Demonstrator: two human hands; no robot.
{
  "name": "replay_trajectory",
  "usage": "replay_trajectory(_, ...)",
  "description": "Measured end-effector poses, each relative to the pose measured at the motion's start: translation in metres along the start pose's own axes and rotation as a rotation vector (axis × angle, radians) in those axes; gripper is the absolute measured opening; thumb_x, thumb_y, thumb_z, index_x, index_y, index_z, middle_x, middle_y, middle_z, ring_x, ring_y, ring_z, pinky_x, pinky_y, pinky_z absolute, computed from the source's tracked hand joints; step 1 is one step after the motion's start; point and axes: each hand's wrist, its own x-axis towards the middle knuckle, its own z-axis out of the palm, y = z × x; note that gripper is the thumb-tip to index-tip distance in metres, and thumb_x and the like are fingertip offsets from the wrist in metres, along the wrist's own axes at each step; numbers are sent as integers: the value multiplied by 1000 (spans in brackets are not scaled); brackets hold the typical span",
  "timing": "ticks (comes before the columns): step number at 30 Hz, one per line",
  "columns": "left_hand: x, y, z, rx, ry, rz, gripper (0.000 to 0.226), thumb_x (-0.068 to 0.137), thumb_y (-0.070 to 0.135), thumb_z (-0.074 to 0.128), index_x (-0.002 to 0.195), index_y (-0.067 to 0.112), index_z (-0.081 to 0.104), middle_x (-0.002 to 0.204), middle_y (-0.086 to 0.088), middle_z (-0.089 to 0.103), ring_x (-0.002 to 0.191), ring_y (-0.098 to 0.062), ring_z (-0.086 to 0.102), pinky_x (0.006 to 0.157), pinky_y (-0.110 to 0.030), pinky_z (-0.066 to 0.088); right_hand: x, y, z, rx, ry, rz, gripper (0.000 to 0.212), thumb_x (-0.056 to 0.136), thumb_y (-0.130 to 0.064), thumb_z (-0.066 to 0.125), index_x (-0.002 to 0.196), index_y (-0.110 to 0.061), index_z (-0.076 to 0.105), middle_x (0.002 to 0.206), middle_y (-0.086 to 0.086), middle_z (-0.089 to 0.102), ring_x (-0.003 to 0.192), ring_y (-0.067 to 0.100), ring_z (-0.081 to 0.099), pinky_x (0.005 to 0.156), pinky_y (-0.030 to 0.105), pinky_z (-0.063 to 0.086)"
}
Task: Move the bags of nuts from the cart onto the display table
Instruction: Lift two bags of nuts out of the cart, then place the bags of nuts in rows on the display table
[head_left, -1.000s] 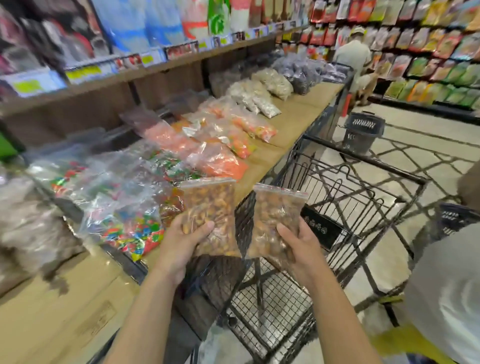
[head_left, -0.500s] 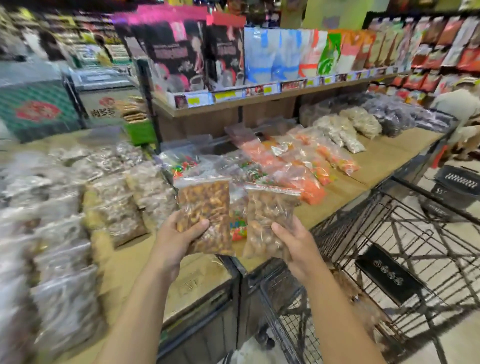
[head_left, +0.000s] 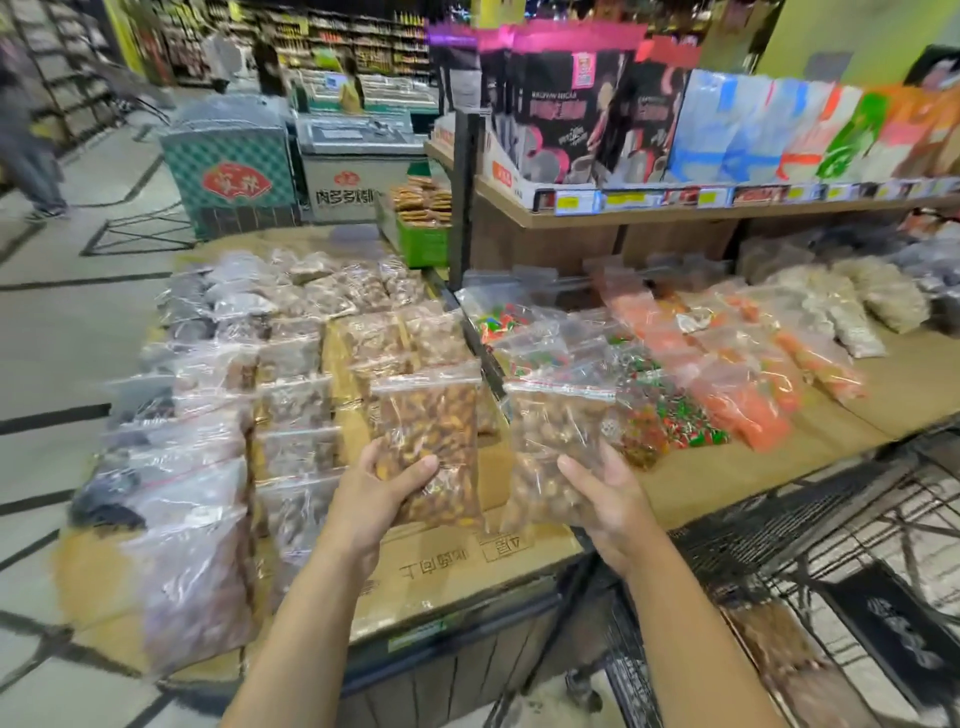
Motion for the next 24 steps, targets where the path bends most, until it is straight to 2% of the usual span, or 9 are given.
replay_trajectory(2, -1, 0, -12, -7, 15, -29, 103, 51, 52, 103, 141, 26, 60, 130, -5, 75, 114, -31, 75, 101, -56, 58, 5, 4, 10, -3, -9, 5, 50, 95, -11, 70, 144, -14, 59, 141, 18, 69, 129, 50, 64, 101, 78, 50)
replay_trajectory(5, 1, 0, -27, 54, 44, -26, 74, 66, 47, 99, 128, 27, 63, 122, -1, 78, 109, -27, 77, 99, -52, 58, 13, 8, 22, 10, -41, 18, 58, 87, -15, 74, 144, -14, 60, 140, 17, 71, 115, 37, 74, 89, 60, 64)
replay_trajectory(8, 7, -2, -36, 52, 71, -34, 89, 61, 55, 99, 137, 29, 60, 126, -1, 77, 108, -28, 78, 98, -53, 60, 24, 13, 29, 12, -68, 27, 58, 89, -13, 72, 146, -13, 58, 134, 9, 75, 102, 25, 78, 73, 47, 67)
replay_trajectory(12, 21, -4, -38, 30, 65, -43, 84, 65, 47, 98, 136, 26, 60, 122, -3, 79, 104, -30, 79, 95, -55, 61, 47, 19, 32, 8, -76, 75, 52, 95, -8, 70, 146, -10, 58, 127, 10, 76, 84, 15, 79, 64, 37, 65)
replay_trajectory(15, 36, -8, -35, 78, 87, -57, 62, 73, 44, 94, 124, 26, 63, 112, 0, 81, 97, -27, 81, 92, -51, 62, 66, 23, 28, -15, -73, 97, 53, 91, -11, 74, 143, -13, 61, 130, 15, 75, 90, 19, 80, 66, 37, 65)
replay_trajectory(18, 56, -15, -30, 111, 131, -78, 72, 64, 53, 97, 124, 28, 64, 113, 0, 81, 97, -26, 81, 93, -51, 62, 91, 28, 21, -36, -64, 120, 50, 94, -10, 73, 143, -14, 61, 131, 12, 76, 102, 24, 79, 73, 41, 67)
replay_trajectory(20, 69, -19, -25, 133, 177, -63, 55, 78, 37, 93, 123, 25, 64, 112, -1, 81, 92, -20, 82, 80, -39, 66, 108, 31, 16, -60, -80, 136, 56, 87, -16, 76, 141, -12, 61, 133, 15, 74, 104, 27, 78, 76, 46, 68)
replay_trajectory(22, 82, -22, -18, 123, 218, -71, 45, 85, 24, 88, 122, 21, 63, 110, -3, 80, 85, -16, 81, 64, -26, 64, 125, 33, 12, -76, -88, 149, 53, 90, -14, 76, 141, -13, 61, 133, 15, 74, 104, 28, 79, 76, 49, 68)
replay_trajectory(24, 93, -28, -13, 123, 236, -76, 43, 86, 19, 87, 123, 17, 64, 111, -6, 80, 88, -20, 81, 62, -25, 62, 142, 36, 10, -85, -109, 153, 47, 98, -6, 71, 143, -17, 61, 132, 10, 76, 111, 31, 78, 81, 52, 67)
